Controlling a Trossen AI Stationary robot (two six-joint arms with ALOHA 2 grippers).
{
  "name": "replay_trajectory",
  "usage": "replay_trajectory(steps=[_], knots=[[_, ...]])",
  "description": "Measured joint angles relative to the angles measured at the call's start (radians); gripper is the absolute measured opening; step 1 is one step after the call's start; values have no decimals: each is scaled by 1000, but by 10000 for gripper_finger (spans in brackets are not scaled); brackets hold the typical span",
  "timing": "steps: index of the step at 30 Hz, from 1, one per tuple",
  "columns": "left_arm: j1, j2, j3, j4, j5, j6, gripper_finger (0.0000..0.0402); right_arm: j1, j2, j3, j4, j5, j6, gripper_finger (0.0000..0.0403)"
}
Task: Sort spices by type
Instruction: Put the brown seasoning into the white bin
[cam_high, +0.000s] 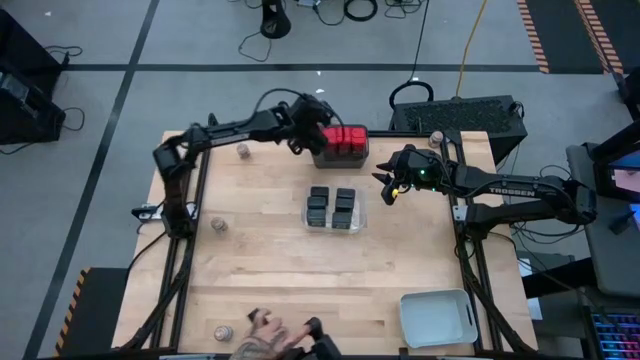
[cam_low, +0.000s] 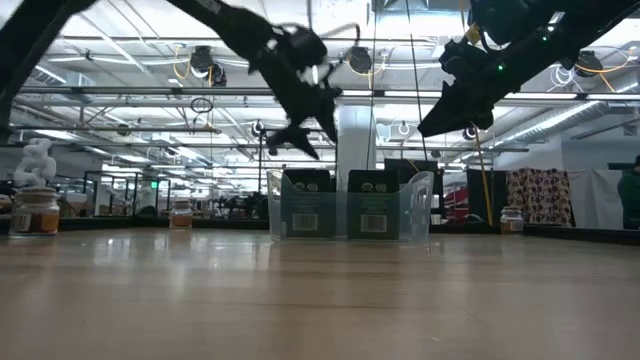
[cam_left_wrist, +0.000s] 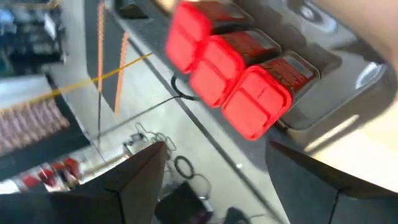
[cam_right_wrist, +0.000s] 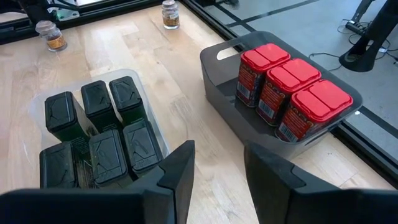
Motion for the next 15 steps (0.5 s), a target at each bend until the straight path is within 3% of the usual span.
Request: replay_trajectory(steps=[6,9,15], knots=[[41,-167,0,-128,43,-298,281,0,0,0,0,0,0,121],[80,-248,0,-234,45,-517,281,0,0,0,0,-1,0,121],[192,-350,0,-568,88,-917,281,0,0,0,1,-4,2,121]])
